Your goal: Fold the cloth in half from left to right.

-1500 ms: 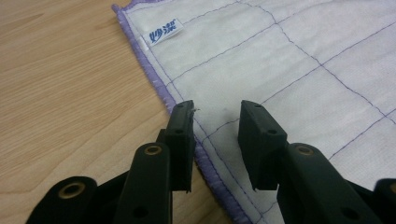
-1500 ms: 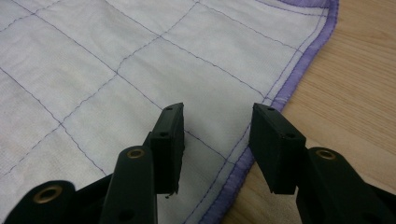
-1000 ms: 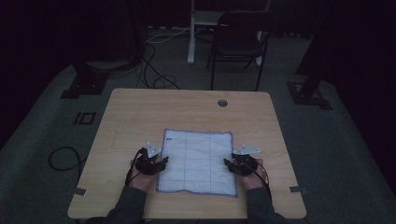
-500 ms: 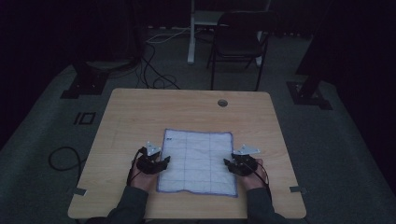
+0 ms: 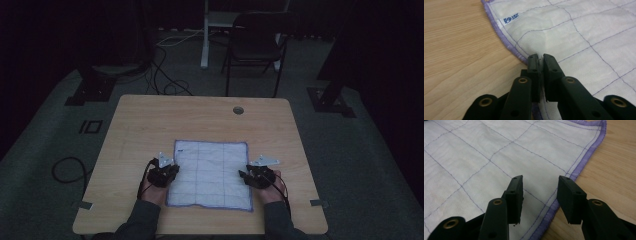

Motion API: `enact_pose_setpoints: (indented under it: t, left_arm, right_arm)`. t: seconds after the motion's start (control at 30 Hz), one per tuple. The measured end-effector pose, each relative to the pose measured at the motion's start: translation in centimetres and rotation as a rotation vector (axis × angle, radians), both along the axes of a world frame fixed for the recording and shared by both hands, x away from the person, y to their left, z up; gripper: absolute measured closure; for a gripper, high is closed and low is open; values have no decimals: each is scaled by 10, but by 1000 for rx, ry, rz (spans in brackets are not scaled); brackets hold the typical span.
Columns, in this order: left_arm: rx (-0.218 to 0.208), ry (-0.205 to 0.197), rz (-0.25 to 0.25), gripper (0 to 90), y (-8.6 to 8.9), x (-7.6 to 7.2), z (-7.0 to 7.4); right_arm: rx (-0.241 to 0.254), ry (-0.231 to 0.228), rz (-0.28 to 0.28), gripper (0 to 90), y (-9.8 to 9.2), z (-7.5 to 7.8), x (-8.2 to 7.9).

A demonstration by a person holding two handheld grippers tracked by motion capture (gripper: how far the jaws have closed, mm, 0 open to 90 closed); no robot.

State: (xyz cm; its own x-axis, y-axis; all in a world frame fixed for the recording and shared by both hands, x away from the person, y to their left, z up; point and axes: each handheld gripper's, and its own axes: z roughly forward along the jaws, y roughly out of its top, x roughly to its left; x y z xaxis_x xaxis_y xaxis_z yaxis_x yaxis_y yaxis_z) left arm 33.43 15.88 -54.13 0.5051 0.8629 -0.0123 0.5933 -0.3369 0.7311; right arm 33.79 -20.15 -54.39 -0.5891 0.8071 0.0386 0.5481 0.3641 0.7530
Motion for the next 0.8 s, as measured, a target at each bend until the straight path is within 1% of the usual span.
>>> enact_pose_setpoints:
  t: [0.07, 0.1, 0.2, 0.3, 0.43, 0.5, 0.53, 0.6, 0.67, 0.73, 0.8]
  left_arm:
    - [7, 1, -1, 867, 2, 0, 0]
    - [10, 1, 7, 868, 5, 0, 1]
    - [16, -1, 19, 869, 8, 0, 1]
    - [14, 6, 31, 871, 12, 2, 2]
    - [16, 4, 26, 873, 12, 2, 2]
    - [0, 7, 26, 873, 13, 2, 2]
    - [0, 7, 26, 873, 13, 2, 2]
    - [-59, 16, 12, 874, 16, 3, 4]
    - [-120, 7, -10, 874, 18, 5, 8]
    - [-156, 3, -20, 875, 18, 6, 11]
    - [-176, 5, -31, 875, 17, 5, 13]
  right_arm:
    - [-3, -6, 9, 575, 2, 0, -1]
    - [9, 4, 21, 579, 4, -1, -1]
    - [15, 0, 27, 591, 5, 0, -1]
    - [7, -8, 29, 612, 8, 0, -1]
    - [2, -14, 22, 619, 9, -1, -1]
    - [2, -15, 21, 623, 9, -1, -1]
    - [2, -15, 21, 623, 9, -1, -1]
    - [-3, -13, 22, 627, 9, -1, -1]
    - [-1, -11, 22, 626, 9, -1, -1]
    - [1, -7, 22, 625, 9, -1, 0]
    - [5, -5, 21, 625, 9, -1, 0]
